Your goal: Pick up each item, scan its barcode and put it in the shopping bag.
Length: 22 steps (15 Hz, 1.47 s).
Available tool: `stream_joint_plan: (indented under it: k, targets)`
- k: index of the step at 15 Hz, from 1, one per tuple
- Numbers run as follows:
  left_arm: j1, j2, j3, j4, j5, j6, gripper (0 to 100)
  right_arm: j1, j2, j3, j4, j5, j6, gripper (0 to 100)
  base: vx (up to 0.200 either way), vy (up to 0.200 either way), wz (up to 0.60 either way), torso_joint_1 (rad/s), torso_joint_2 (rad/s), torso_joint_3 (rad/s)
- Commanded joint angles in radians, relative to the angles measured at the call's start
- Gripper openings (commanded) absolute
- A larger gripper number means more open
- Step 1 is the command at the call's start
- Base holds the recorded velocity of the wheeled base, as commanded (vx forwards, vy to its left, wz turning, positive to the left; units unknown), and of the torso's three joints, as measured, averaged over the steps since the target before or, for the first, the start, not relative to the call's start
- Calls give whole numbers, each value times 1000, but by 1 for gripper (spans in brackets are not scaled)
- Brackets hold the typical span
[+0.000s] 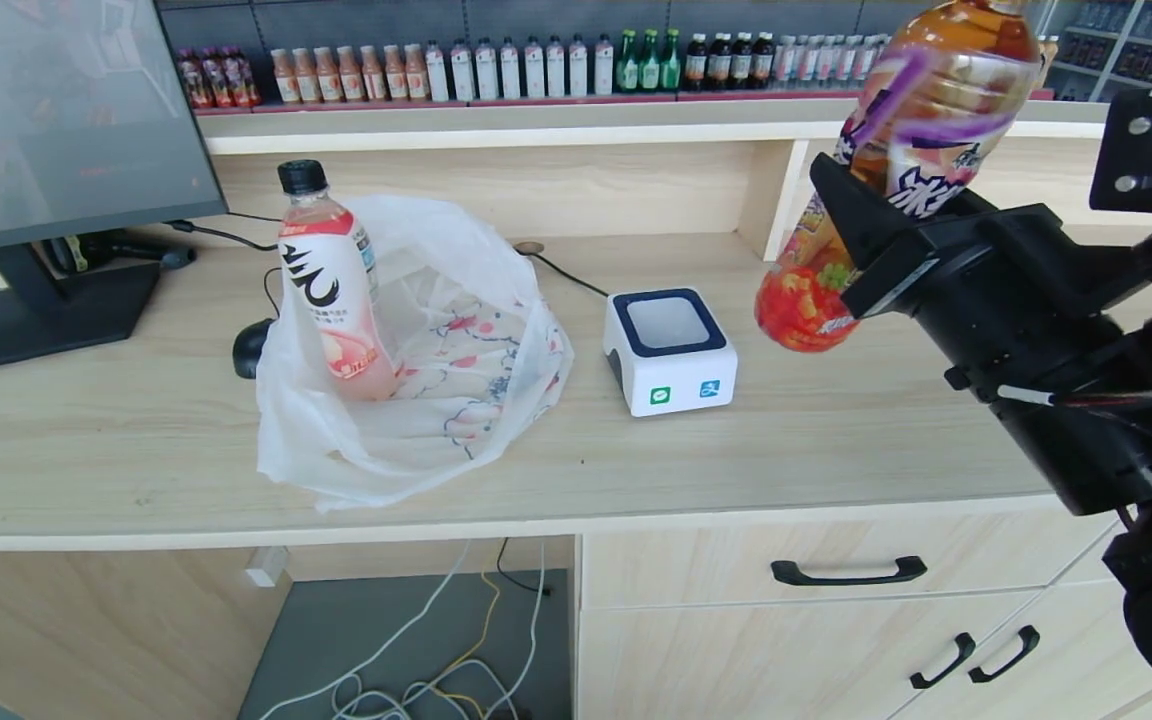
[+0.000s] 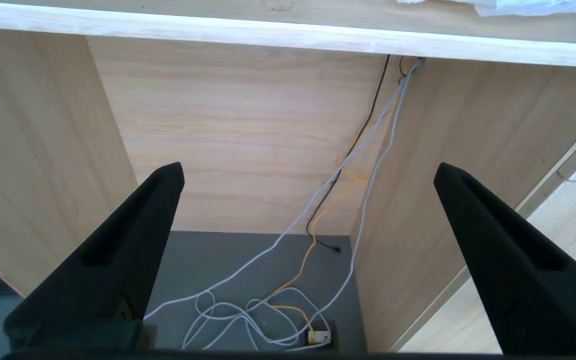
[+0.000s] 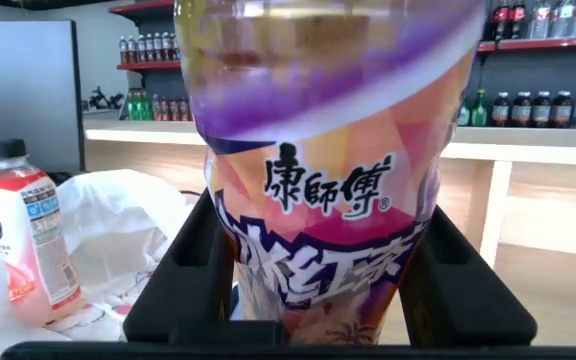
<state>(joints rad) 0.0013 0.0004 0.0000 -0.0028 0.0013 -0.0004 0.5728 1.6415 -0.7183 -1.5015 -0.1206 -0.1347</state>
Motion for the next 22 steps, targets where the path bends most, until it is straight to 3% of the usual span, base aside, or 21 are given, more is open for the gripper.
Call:
stream_joint_plan:
  k: [1,6,22]
  targets:
    - [0,0,0,0,0,-1,100,-28,12,-24,-3,1,-8,0,0,0,0,0,0,0]
    - [0,0,0,0,0,-1,100,-59,63,-62,-22,-1,-5,0,0,0,0,0,0,0]
    - [0,0,0,0,0,-1,100,-53,61,-56,-25,-2,10,0,0,200,0,1,1,2]
